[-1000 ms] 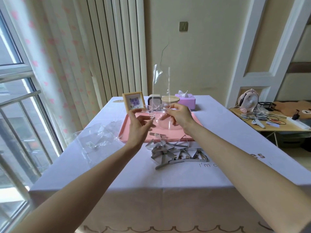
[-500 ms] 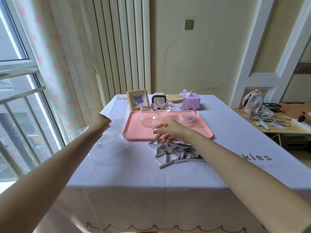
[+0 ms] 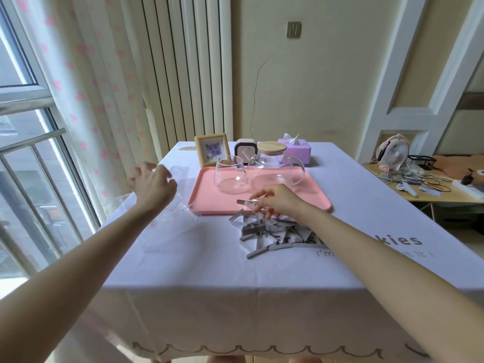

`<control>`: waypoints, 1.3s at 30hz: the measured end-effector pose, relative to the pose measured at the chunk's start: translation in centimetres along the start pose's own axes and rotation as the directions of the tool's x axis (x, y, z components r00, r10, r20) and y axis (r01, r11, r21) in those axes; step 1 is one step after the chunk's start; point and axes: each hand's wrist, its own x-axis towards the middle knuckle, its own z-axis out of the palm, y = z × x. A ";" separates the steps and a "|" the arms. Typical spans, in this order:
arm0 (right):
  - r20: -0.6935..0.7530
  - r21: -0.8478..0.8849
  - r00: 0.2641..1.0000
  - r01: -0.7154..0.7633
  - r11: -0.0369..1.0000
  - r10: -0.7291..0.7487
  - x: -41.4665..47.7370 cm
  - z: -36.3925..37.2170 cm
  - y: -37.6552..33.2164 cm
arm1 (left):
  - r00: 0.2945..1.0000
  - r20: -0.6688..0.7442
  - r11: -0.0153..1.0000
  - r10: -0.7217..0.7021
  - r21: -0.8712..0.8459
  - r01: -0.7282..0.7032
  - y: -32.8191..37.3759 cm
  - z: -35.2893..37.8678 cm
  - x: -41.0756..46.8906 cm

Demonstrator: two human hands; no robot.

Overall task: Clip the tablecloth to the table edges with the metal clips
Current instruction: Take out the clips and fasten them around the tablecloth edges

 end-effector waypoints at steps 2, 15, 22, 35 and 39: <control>-0.028 -0.056 0.998 0.050 0.997 -0.051 -0.6 -0.7 0.8 | 0.983 -0.075 0.983 0.169 -0.061 -0.173 1.4 -0.1 -0.7; -0.210 -0.515 0.965 0.026 0.857 -0.155 -8.5 -6.0 7.1 | 0.554 0.190 0.580 0.811 -0.394 -0.714 5.8 3.5 -9.6; -0.146 -0.579 0.962 0.108 0.808 -0.233 -11.1 -7.3 8.9 | 0.571 0.231 0.615 0.788 -0.315 -0.722 4.5 5.1 -11.0; -0.173 -0.697 0.978 -0.039 0.716 -0.116 -11.3 -8.5 8.3 | 0.572 0.159 0.587 0.805 -0.070 -0.806 4.2 5.5 -11.1; -0.264 -0.692 0.945 -0.046 0.720 -0.192 -10.7 -8.8 9.1 | 0.556 0.148 0.569 0.818 -0.061 -0.820 4.0 5.6 -11.1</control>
